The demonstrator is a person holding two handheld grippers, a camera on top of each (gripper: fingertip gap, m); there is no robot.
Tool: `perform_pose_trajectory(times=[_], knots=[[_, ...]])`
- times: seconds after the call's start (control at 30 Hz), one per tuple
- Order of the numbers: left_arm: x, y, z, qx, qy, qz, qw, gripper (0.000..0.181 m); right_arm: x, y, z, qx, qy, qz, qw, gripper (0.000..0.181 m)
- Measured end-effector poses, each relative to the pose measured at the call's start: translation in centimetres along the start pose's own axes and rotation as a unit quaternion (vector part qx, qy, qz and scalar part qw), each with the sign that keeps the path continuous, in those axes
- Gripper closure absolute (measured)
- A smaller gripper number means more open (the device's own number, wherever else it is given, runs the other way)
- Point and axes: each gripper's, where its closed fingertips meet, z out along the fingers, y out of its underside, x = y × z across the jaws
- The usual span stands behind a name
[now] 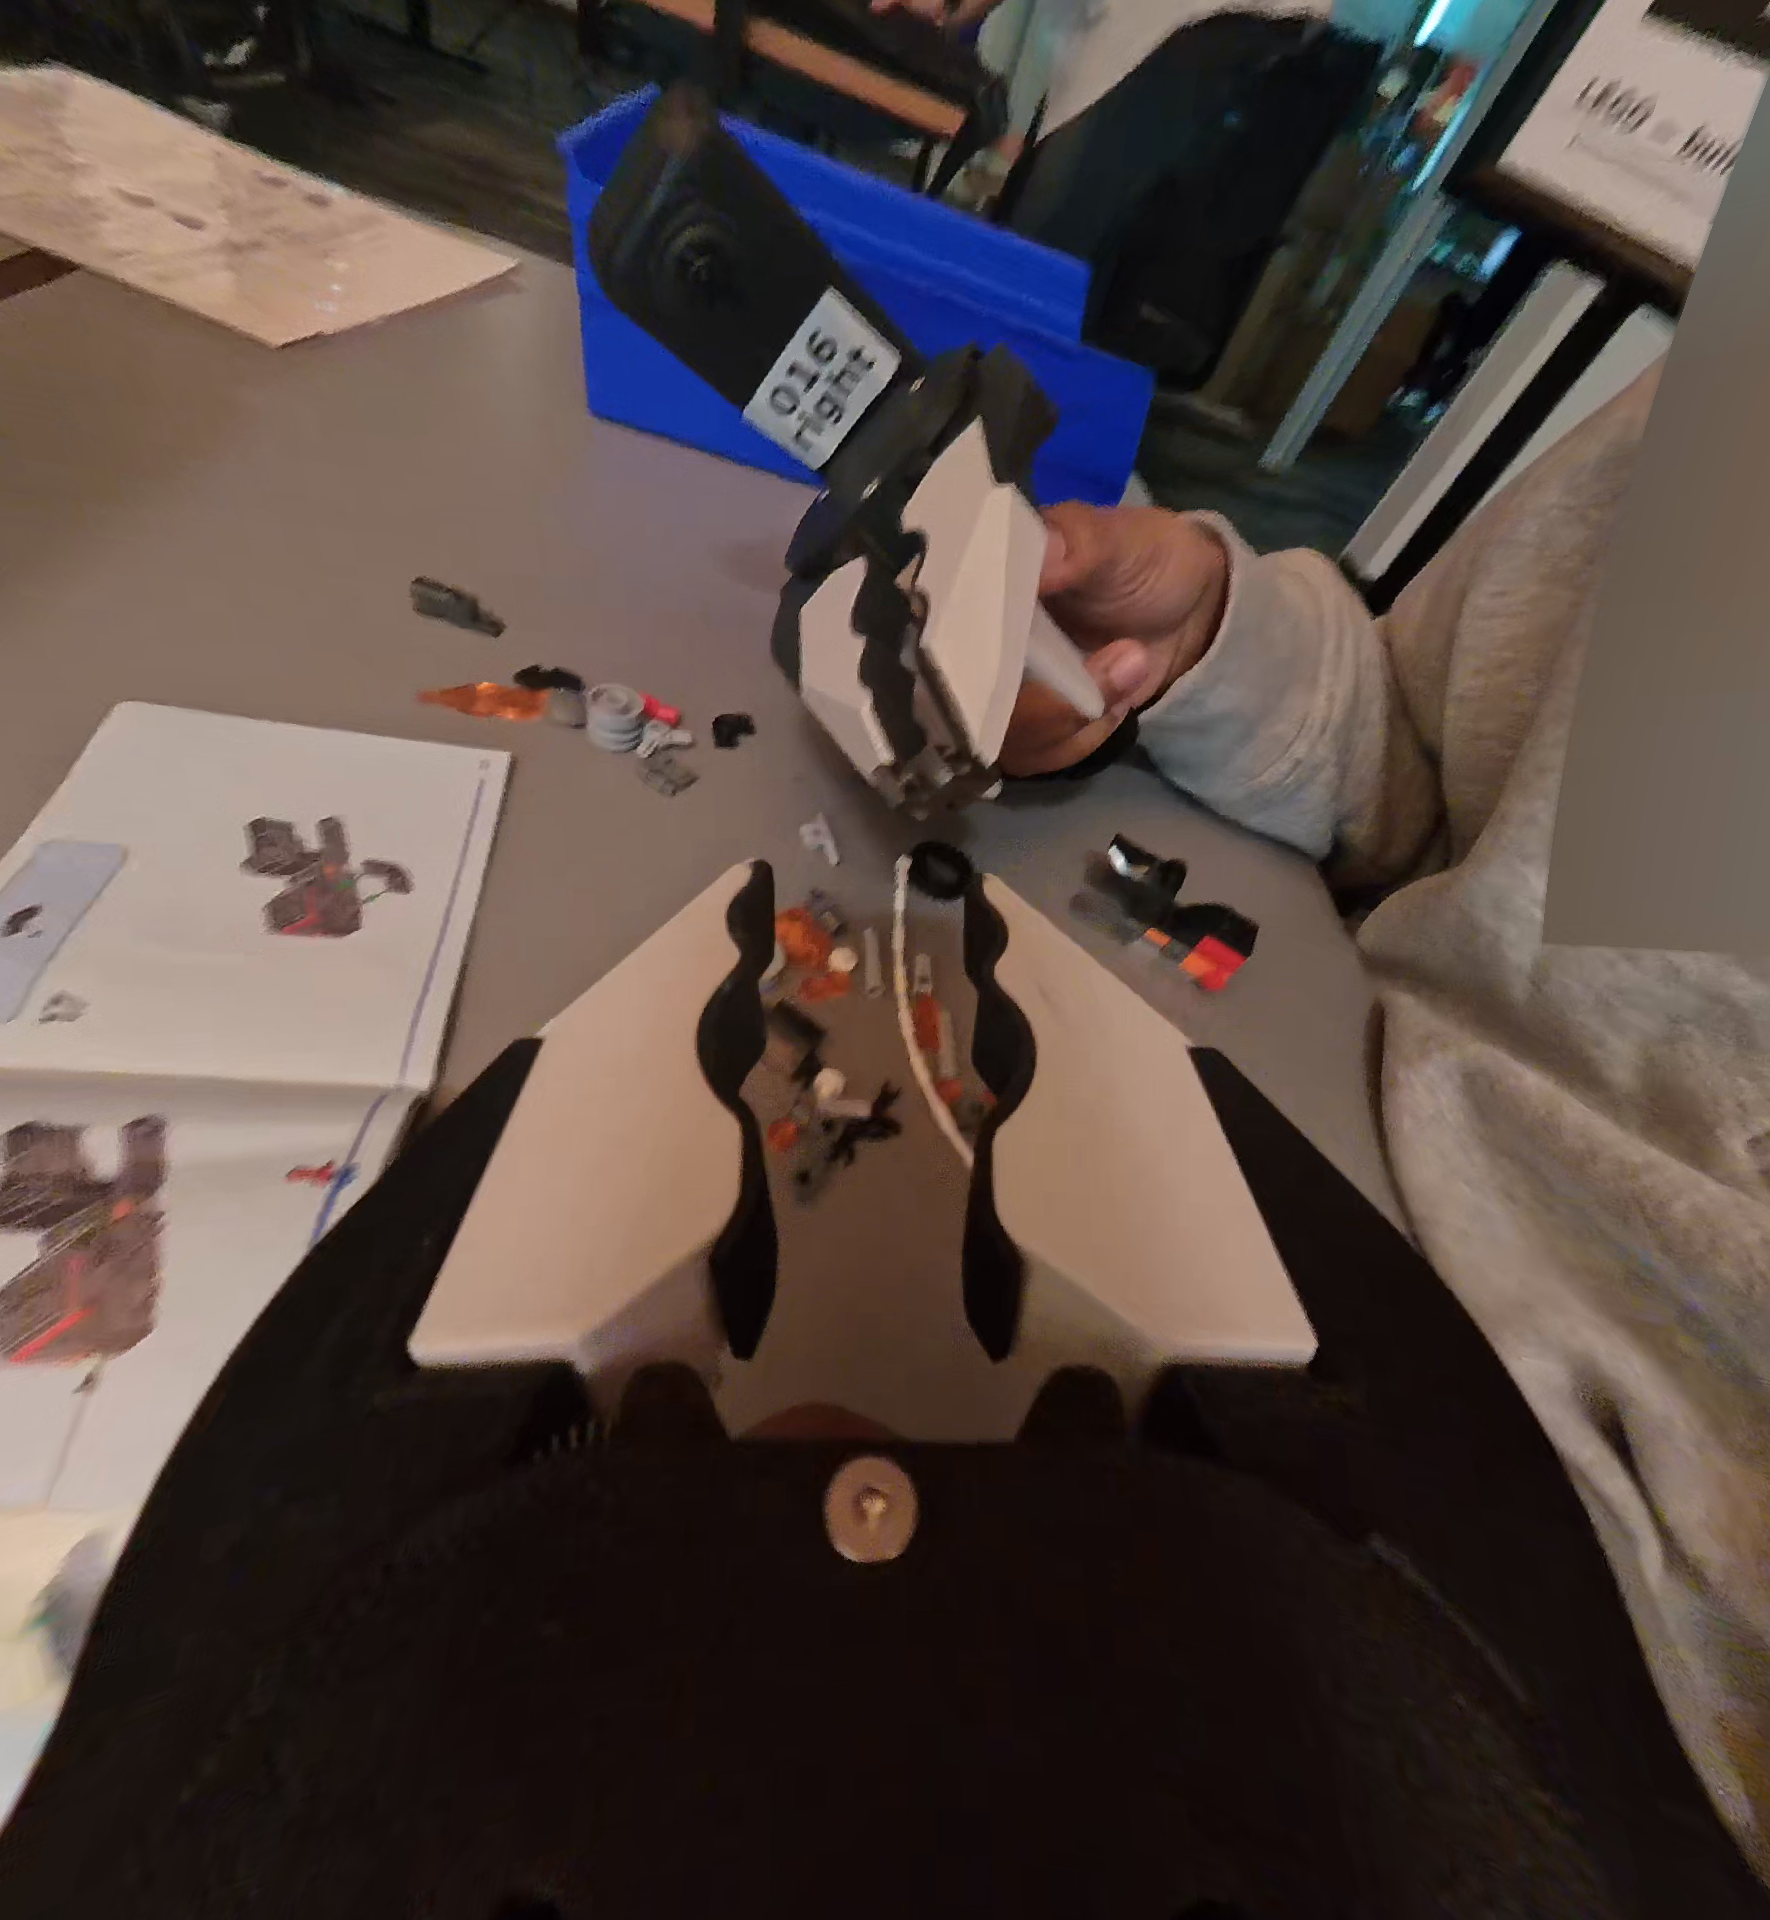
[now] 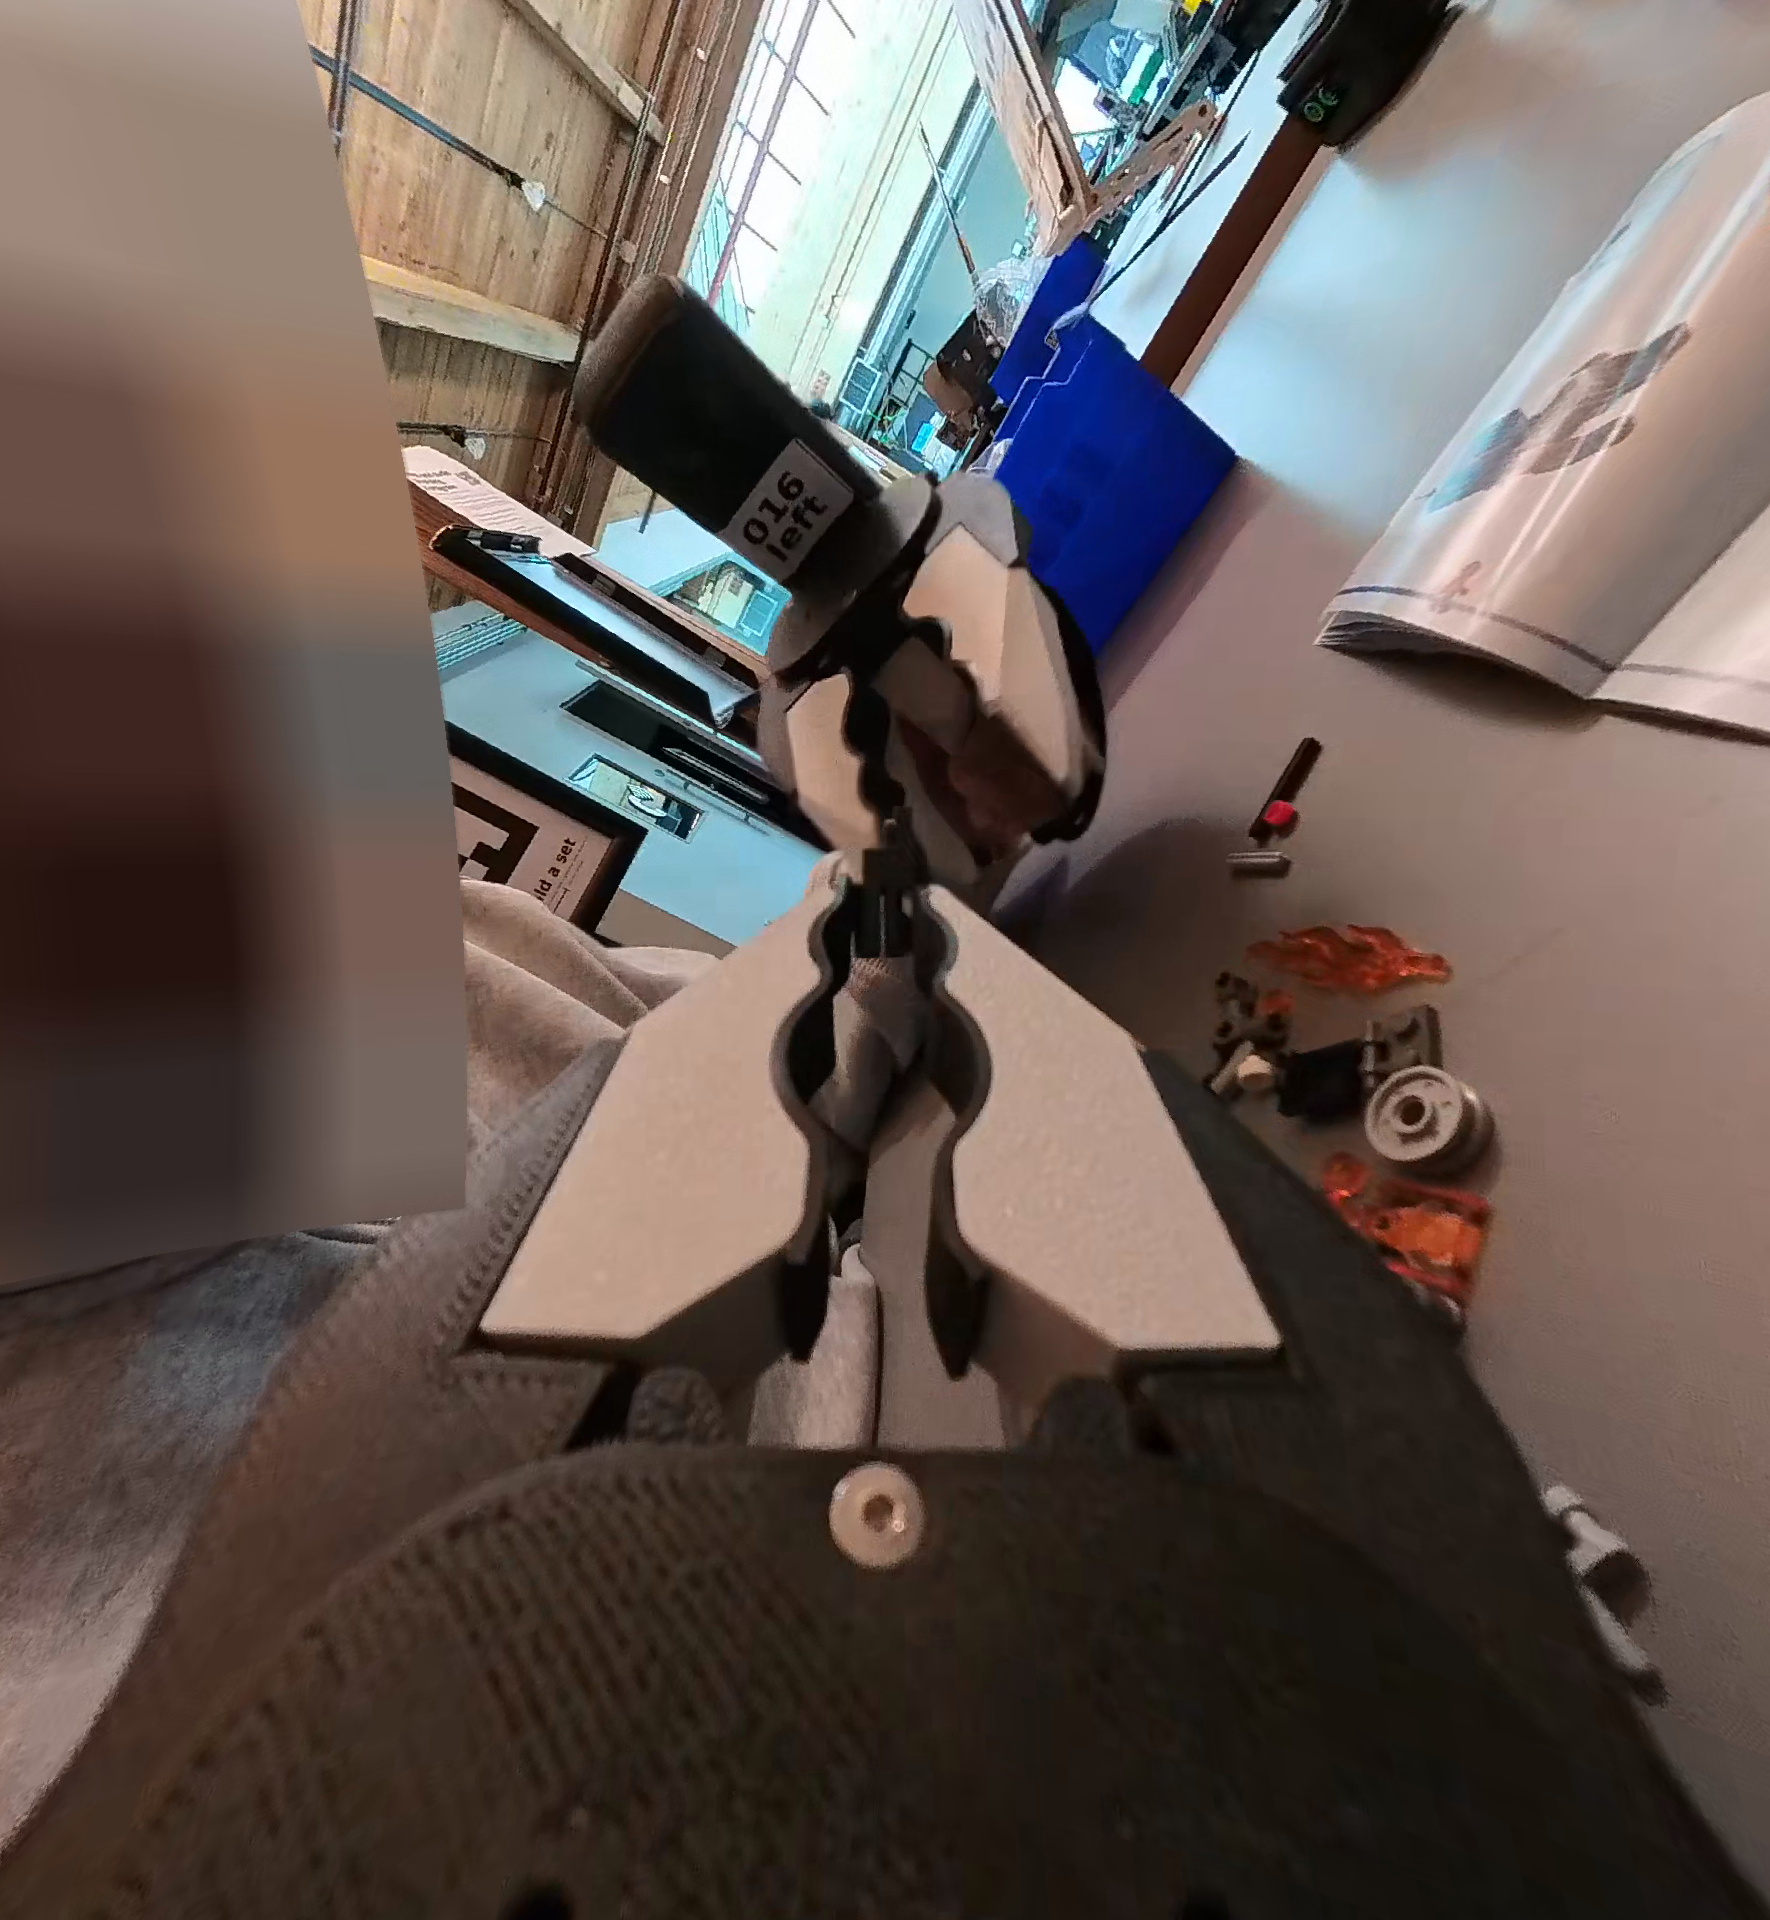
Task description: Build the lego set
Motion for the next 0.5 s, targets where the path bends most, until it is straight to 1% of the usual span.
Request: perform_pose_trajectory(times=[0.07, 0.1, 0.2, 0.27, 0.33, 0.37, 0.43, 0.5], knots=[[-1.2, 0.3, -1.4, -0.022, -0.046, 0.013, 0.999, 0.149, -0.1, 0.0, 0.0, -0.001, 0.002, -0.005, 1.000, 0.172], [-2.2, 0.2, -2.5, -0.026, -0.081, 0.016, 0.996, 0.151, -0.2, 0.0, 0.0, -0.002, 0.004, -0.009, 1.000, 0.172], [-4.9, -0.3, -6.6, -0.023, -0.195, 0.012, 0.980, 0.153, -0.4, 0.1, 0.1, -0.003, 0.008, -0.019, 1.000, 0.172], [-6.9, -0.4, -9.9, -0.002, -0.279, 0.011, 0.960, 0.158, -0.4, 0.0, 0.0, -0.004, 0.013, -0.028, 1.000, 0.172], [-9.5, 0.1, -13.0, 0.019, -0.368, -0.021, 0.929, 0.160, -0.3, -0.3, -0.3, 0.002, 0.024, -0.040, 0.999, 0.172], [-10.0, 0.4, -13.8, 0.024, -0.380, -0.046, 0.924, 0.160, -0.2, -0.5, -0.5, 0.007, 0.029, -0.045, 0.999, 0.172], [-9.9, 0.2, -14.1, 0.049, -0.365, -0.084, 0.926, 0.159, 0.0, -1.0, -0.9, 0.021, 0.039, -0.057, 0.997, 0.172], [-9.8, -0.1, -14.3, 0.078, -0.352, -0.104, 0.927, 0.159, 0.0, -1.9, -1.5, 0.044, 0.044, -0.072, 0.995, 0.173]])
